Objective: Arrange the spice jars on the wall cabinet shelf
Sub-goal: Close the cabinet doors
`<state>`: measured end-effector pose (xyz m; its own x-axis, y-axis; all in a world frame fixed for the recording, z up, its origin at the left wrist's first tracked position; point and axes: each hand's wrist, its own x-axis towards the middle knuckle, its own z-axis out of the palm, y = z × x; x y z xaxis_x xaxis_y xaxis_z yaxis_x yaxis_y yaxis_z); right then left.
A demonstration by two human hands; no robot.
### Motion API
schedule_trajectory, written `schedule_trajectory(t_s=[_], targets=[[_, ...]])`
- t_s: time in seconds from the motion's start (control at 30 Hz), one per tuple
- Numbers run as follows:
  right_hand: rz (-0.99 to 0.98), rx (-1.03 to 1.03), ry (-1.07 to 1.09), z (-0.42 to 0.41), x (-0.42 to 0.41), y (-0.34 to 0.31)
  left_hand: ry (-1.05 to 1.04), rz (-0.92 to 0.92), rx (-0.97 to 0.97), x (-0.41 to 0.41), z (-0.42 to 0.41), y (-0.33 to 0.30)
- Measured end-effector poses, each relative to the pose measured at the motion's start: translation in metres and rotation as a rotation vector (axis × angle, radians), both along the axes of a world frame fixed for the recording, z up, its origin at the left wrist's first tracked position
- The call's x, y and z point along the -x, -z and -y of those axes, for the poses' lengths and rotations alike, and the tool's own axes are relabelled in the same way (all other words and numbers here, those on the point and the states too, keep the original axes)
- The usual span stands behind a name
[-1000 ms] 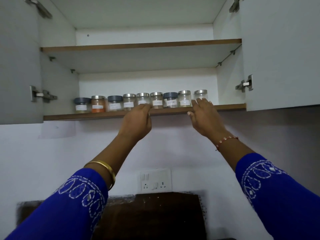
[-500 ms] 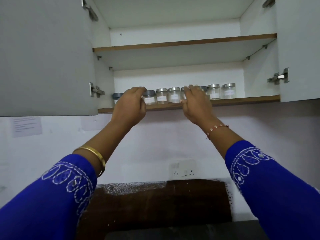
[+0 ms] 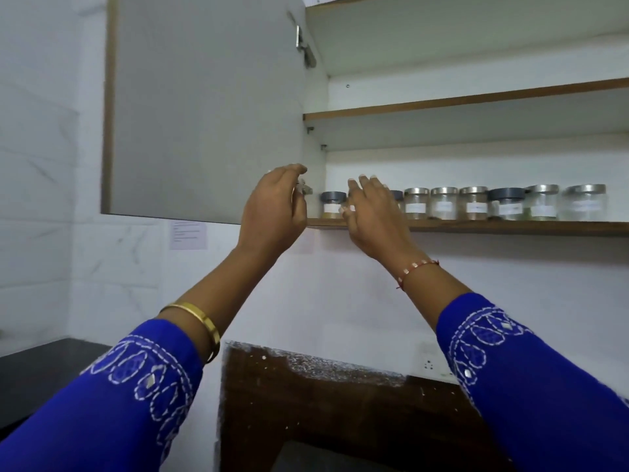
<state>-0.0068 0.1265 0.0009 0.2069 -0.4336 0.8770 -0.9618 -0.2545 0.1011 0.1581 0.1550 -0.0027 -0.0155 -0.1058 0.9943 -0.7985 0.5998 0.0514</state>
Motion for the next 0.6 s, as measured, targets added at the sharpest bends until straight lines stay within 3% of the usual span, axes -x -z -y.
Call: schedule_trajectory(t_s=[0.43, 0.6], targets=[[-0.063, 0.075, -0.355, -0.017, -0.150, 0.015, 0.040, -0.319, 0.224, -0.095, -0.060, -0.008], [-0.111, 0.145, -0.422, -0.027, -0.210, 0.011, -0.026, -0.305, 0.234, -0.142, -0.064, -0.019]])
